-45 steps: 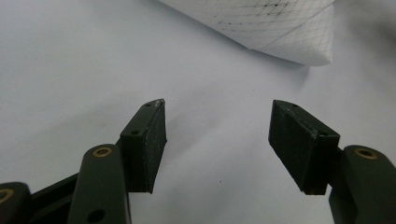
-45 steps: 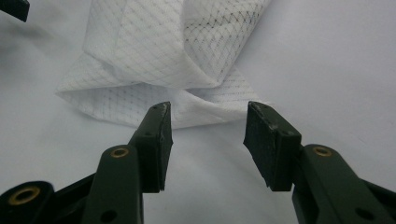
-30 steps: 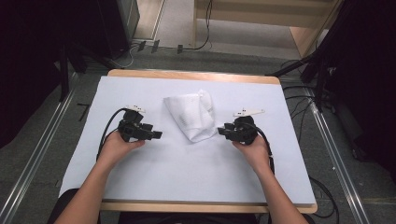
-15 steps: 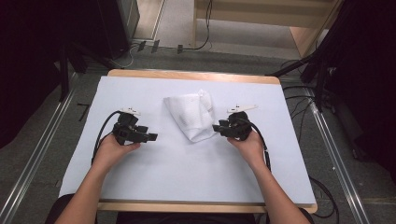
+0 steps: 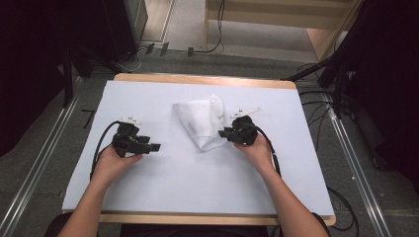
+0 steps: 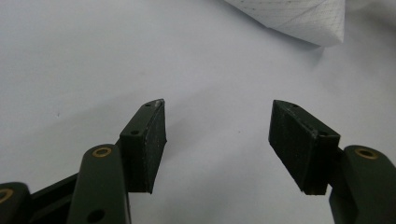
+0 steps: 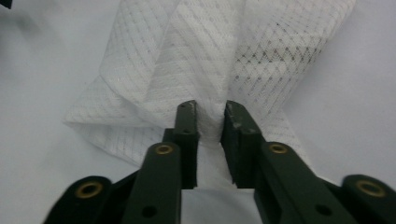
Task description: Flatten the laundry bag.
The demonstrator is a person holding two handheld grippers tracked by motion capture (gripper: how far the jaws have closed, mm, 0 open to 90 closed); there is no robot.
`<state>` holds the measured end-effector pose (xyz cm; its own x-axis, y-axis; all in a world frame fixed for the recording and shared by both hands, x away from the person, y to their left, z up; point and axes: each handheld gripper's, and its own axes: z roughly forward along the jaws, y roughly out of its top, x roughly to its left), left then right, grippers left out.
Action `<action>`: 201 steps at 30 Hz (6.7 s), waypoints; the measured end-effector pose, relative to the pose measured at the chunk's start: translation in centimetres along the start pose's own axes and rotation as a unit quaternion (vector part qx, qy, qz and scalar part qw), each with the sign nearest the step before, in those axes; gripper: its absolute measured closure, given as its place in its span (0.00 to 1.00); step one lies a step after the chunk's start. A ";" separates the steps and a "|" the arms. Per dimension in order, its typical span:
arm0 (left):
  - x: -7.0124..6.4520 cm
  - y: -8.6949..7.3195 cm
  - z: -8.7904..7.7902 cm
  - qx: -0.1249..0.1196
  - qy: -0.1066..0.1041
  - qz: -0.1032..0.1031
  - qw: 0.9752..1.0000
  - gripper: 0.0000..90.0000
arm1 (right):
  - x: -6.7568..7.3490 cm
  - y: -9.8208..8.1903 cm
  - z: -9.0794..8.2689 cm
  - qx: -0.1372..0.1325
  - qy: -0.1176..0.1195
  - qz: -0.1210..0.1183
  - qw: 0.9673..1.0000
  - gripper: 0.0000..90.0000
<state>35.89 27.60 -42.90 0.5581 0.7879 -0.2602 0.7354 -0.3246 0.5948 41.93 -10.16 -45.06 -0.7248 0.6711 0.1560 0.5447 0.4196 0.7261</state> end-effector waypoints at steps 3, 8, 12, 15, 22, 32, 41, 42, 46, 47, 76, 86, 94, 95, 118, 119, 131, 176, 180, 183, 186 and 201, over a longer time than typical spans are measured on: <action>0.1 -0.4 -0.3 -0.001 0.005 -0.004 1.000 0.42 | 0.2 0.4 0.2 0.004 0.004 0.001 1.000 0.99; 0.4 -0.8 -0.9 -0.008 0.010 -0.012 1.000 0.42 | 0.6 1.4 0.0 -0.001 0.013 -0.005 1.000 1.00; 0.6 -0.9 -1.1 -0.012 0.012 -0.016 1.000 0.42 | 1.5 2.7 -0.3 -0.006 0.016 -0.029 0.999 1.00; 0.7 -0.9 -1.3 -0.016 0.011 -0.016 1.000 0.42 | 2.5 3.7 -0.5 -0.007 0.023 -0.049 0.999 0.99; 1.0 -0.8 -1.6 -0.023 0.012 -0.022 0.999 0.42 | 4.1 5.4 -0.1 -0.003 0.038 -0.077 0.996 0.99; 1.3 -0.8 -1.7 -0.024 0.015 -0.024 0.999 0.42 | 6.2 7.4 2.1 0.005 0.065 -0.085 0.994 0.99; 1.6 -0.8 -1.9 -0.028 0.016 -0.028 0.999 0.42 | 8.3 8.5 5.8 0.020 0.089 -0.092 0.992 0.99; 1.6 -0.8 -1.9 -0.028 0.016 -0.028 0.999 0.42 | 8.3 8.5 5.8 0.020 0.089 -0.092 0.992 0.99; 1.9 -0.9 -2.0 -0.031 0.016 -0.032 0.999 0.42 | 9.4 8.7 7.7 0.027 0.094 -0.094 0.991 0.99; 1.9 -0.9 -2.0 -0.031 0.016 -0.032 0.999 0.42 | 9.6 8.6 8.1 0.030 0.096 -0.094 0.991 0.99; 0.7 1.5 -1.6 -0.032 0.014 -0.012 0.999 0.42 | 3.5 4.2 0.5 0.013 0.053 -0.031 0.998 0.74; 1.6 2.7 -0.2 -0.049 0.005 -0.017 0.999 0.37 | 1.6 2.1 1.8 0.031 0.030 -0.011 0.999 0.67; 2.2 3.3 2.3 -0.011 0.013 -0.036 0.999 0.52 | 1.8 1.0 3.1 0.060 0.037 -0.007 0.997 0.75; 2.2 3.4 2.5 -0.006 0.009 -0.045 0.999 0.57 | 2.0 0.9 3.2 0.063 0.037 -0.009 0.997 0.77; 2.5 3.3 0.5 -0.031 -0.004 -0.048 0.998 0.95 | 1.1 0.8 2.0 0.076 0.018 -0.020 0.997 1.00; 2.7 3.3 0.2 -0.036 -0.002 -0.048 0.998 0.95 | 1.1 0.8 2.0 0.076 0.018 -0.020 0.997 1.00; 1.6 4.1 -0.9 -0.065 -0.023 -0.023 0.997 0.69 | -3.2 0.1 0.4 0.065 -0.022 0.026 0.997 1.00; 2.3 0.6 1.0 0.006 -0.052 -0.044 0.998 0.98 | -4.2 -2.3 -3.0 0.068 -0.019 0.031 0.997 0.97; 2.1 0.6 1.1 0.008 -0.050 -0.039 0.998 0.96 | -4.1 -1.6 -3.1 0.037 -0.017 0.029 0.999 0.87; 2.2 0.6 1.1 0.006 -0.049 -0.040 0.998 0.94 | -4.2 -1.1 -2.8 0.027 -0.014 0.031 0.999 0.85; 2.1 0.6 0.5 -0.005 -0.053 -0.038 0.998 0.88 | -4.1 -0.7 -2.4 0.026 -0.011 0.035 0.999 0.82; 1.0 1.9 -2.1 -0.039 -0.029 -0.005 0.999 0.66 | -2.5 2.7 -1.8 0.003 -0.005 0.031 0.999 0.65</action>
<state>37.08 28.89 -40.45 0.5731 0.7590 -0.3088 0.7105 -0.2725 0.6488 44.48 -11.82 -42.28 -0.6848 0.7026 0.1933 0.5907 0.3800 0.7118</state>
